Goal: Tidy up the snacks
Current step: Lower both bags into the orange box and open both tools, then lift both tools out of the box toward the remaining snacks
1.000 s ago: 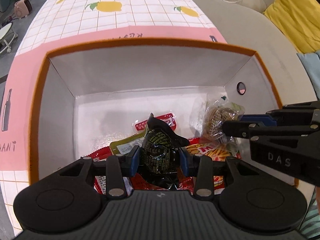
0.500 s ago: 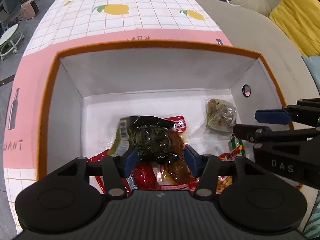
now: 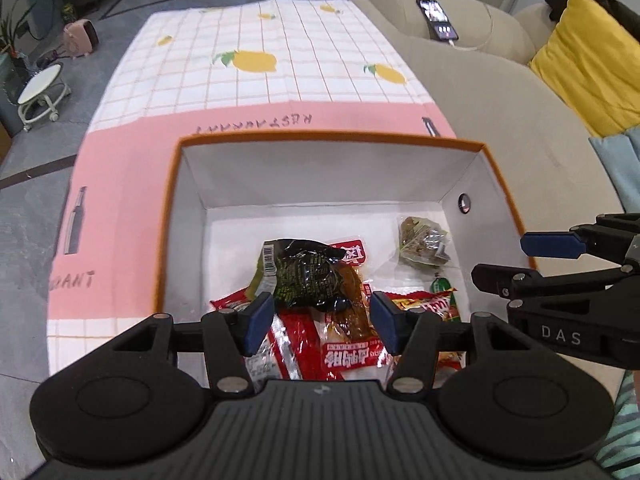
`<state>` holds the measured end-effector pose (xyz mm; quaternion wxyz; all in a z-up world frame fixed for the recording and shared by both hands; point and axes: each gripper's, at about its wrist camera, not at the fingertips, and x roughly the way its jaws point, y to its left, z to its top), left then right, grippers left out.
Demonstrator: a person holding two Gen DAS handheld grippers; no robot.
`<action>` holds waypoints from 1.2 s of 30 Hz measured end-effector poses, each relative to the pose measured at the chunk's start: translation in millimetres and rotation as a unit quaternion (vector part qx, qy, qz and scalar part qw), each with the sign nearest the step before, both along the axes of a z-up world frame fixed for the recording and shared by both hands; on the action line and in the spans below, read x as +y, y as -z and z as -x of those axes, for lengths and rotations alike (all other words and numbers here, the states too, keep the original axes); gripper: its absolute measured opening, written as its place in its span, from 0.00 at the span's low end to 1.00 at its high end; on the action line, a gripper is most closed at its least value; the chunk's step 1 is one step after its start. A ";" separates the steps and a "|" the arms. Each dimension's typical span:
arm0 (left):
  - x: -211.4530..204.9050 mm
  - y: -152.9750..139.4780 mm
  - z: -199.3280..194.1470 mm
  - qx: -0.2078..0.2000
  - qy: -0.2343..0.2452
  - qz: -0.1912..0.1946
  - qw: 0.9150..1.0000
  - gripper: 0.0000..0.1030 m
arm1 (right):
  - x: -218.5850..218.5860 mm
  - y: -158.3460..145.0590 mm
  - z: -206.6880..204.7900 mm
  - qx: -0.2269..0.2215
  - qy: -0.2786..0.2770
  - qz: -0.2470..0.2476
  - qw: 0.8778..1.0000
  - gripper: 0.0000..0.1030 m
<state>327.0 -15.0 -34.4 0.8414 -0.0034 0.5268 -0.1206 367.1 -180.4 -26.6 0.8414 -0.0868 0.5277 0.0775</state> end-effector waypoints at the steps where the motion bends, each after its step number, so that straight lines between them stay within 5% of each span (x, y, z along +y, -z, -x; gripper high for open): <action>1: 1.2 -5.0 5.2 -0.004 -0.001 0.000 1.000 0.63 | -0.1 -4.6 5.3 -0.004 -0.001 -0.001 1.000 0.49; 12: 11.2 -58.6 88.0 -0.080 -0.016 0.025 0.996 0.63 | 2.2 -50.9 84.5 -0.058 -0.016 -0.033 0.998 0.49; 19: 17.7 -63.4 147.5 -0.106 -0.018 0.039 0.993 0.63 | 1.7 -60.5 149.2 -0.097 -0.016 -0.062 0.993 0.55; 36: 55.9 13.2 216.9 -0.054 -0.092 0.065 0.992 0.63 | -3.9 30.3 249.9 -0.075 0.060 -0.107 0.990 0.56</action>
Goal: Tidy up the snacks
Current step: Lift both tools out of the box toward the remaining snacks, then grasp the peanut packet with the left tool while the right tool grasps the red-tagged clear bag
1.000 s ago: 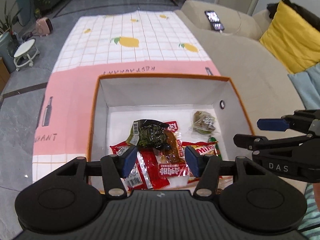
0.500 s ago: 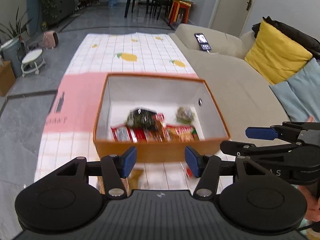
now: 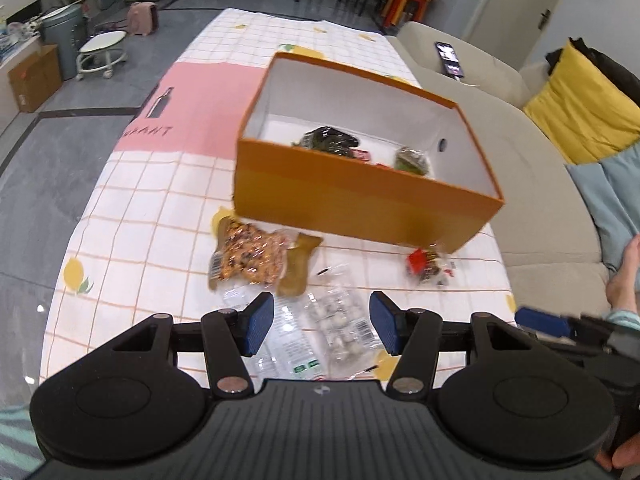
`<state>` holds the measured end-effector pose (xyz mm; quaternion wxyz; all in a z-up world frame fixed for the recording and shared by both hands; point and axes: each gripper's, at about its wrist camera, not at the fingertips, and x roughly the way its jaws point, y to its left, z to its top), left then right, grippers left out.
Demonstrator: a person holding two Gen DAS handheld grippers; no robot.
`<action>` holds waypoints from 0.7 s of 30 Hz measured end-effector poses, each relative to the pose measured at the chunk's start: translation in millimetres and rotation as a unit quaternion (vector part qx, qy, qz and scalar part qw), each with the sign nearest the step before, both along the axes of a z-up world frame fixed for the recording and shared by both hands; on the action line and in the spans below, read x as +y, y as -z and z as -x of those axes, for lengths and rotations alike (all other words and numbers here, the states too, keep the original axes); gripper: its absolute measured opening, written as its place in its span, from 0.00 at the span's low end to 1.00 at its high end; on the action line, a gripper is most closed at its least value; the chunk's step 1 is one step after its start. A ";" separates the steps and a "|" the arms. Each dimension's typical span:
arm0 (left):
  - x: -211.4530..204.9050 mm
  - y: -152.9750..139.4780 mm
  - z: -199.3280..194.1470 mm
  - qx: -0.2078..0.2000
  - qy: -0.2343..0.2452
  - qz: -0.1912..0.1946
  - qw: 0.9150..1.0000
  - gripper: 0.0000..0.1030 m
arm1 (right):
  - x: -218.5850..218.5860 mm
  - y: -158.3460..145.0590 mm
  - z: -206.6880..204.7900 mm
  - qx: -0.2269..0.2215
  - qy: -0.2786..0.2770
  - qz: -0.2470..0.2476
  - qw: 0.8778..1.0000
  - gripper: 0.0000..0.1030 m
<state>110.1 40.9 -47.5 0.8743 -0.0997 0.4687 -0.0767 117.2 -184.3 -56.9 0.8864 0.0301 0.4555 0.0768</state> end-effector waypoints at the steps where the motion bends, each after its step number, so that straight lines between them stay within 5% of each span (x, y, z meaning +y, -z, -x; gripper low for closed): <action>1: 1.0 5.2 0.4 -0.001 -0.002 0.002 1.000 0.63 | -0.4 6.5 2.9 0.003 0.002 0.000 1.000 0.56; 15: 16.2 43.7 -24.4 0.007 -0.034 0.000 0.999 0.68 | -1.2 45.3 -16.8 0.008 0.014 0.007 1.000 0.57; 21: 21.4 59.3 -51.0 0.016 -0.033 -0.034 0.999 0.73 | -4.7 51.9 -42.2 0.009 0.022 0.011 1.000 0.60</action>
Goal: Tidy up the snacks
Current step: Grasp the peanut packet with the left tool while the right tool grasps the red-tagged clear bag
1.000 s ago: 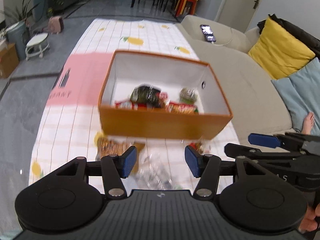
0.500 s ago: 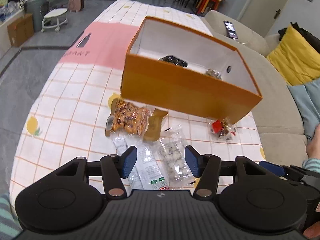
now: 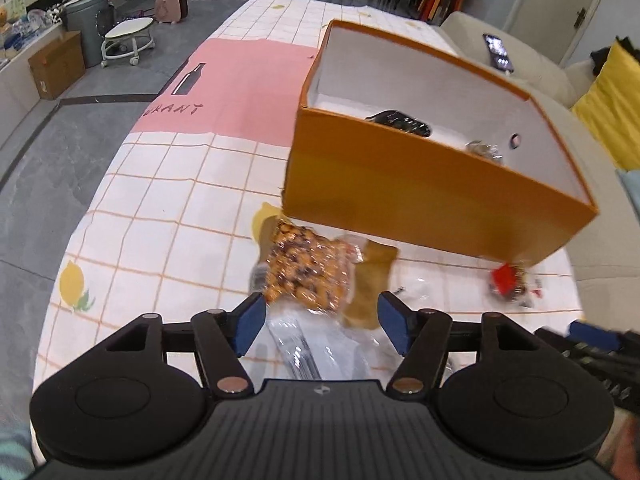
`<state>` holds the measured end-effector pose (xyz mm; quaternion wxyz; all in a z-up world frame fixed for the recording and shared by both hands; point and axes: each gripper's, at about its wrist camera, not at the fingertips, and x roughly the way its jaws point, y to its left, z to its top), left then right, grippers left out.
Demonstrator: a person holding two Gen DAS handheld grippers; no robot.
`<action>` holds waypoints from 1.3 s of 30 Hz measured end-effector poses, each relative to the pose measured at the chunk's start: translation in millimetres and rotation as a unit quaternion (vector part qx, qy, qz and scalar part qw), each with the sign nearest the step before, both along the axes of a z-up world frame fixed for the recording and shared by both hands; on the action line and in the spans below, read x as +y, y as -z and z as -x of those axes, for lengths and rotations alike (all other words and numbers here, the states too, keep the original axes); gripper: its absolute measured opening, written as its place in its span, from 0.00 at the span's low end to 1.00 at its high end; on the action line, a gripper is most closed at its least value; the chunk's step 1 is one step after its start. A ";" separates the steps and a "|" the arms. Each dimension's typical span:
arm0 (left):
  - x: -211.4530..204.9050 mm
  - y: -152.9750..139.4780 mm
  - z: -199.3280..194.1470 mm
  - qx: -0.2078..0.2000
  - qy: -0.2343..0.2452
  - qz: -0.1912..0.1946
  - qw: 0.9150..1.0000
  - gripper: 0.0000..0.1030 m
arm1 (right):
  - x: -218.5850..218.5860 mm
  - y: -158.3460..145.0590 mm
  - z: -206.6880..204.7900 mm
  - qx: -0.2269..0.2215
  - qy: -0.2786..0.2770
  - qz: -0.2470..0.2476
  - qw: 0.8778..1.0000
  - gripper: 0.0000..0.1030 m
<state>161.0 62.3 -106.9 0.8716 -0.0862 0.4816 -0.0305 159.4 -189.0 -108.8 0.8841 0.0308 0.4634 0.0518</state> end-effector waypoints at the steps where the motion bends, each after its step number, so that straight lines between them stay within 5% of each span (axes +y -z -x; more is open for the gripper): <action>1: 0.8 3.4 -4.2 -0.001 0.001 -0.003 1.000 0.74 | -0.7 0.8 -4.7 0.000 0.001 0.001 1.000 0.60; 19: 11.9 48.0 -46.9 0.009 0.018 0.012 1.000 0.87 | -9.4 27.9 -69.4 0.001 0.002 0.013 1.000 0.60; 24: 4.6 48.9 -47.2 -0.008 0.035 -0.010 0.999 0.91 | -9.0 35.4 -70.7 0.004 -0.006 0.004 1.000 0.60; 28: 1.6 50.6 -45.2 -0.019 0.045 -0.017 0.999 0.93 | -7.0 41.5 -71.7 0.013 -0.006 0.010 1.000 0.50; 39: -2.3 50.9 -45.2 -0.032 0.064 -0.007 0.997 0.77 | 0.5 49.0 -67.3 0.015 -0.015 0.020 1.000 0.42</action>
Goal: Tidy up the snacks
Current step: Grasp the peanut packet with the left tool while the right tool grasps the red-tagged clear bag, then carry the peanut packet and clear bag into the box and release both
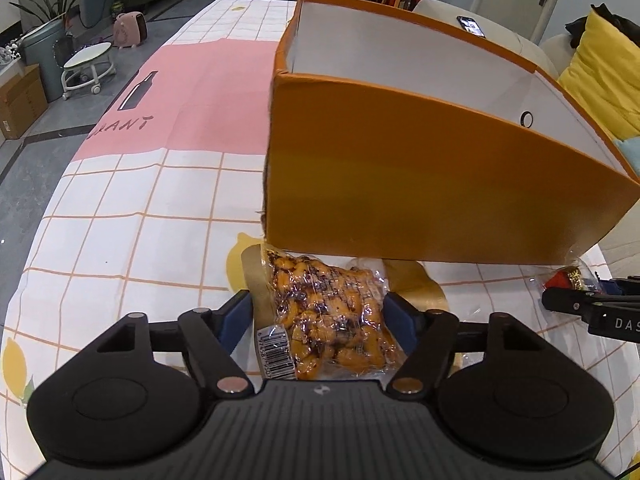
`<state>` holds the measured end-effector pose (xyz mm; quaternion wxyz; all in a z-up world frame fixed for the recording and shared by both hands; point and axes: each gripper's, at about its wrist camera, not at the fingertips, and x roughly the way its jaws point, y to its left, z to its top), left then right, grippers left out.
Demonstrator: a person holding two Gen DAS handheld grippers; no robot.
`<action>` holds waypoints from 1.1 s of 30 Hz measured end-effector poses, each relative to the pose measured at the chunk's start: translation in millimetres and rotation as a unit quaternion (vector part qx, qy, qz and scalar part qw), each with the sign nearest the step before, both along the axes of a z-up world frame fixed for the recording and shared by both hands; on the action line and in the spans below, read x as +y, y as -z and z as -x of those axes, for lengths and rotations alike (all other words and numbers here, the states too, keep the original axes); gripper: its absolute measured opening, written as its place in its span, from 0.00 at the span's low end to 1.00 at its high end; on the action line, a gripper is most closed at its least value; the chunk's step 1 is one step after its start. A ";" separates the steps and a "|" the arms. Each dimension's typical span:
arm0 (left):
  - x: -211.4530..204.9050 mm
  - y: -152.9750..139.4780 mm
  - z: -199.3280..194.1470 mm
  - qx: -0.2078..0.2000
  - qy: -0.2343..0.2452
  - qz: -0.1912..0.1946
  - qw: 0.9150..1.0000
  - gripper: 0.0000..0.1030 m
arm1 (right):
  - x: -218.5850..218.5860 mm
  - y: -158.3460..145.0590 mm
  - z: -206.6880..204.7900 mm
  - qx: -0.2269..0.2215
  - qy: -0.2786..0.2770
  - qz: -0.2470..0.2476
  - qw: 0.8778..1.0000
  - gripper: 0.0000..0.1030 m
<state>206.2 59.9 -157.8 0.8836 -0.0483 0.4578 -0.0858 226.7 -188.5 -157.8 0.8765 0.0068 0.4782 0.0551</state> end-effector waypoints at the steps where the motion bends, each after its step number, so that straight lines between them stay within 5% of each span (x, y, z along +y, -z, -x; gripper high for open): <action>1: -0.4 -0.3 0.6 -0.001 0.000 0.005 1.000 0.72 | 0.7 0.0 -0.1 0.000 0.000 0.000 1.000 0.42; 4: -2.4 -1.9 2.2 0.001 0.003 0.022 1.000 0.60 | -0.5 -1.6 1.4 0.001 0.000 -0.001 1.000 0.41; 16: -9.4 -22.6 10.5 -0.012 -0.001 0.042 0.999 0.59 | -3.9 -19.7 12.6 -0.017 -0.005 -0.012 1.000 0.38; 33: -28.0 -83.0 61.2 -0.023 0.024 0.009 0.999 0.59 | 7.5 -73.8 60.3 -0.005 -0.033 0.003 0.999 0.38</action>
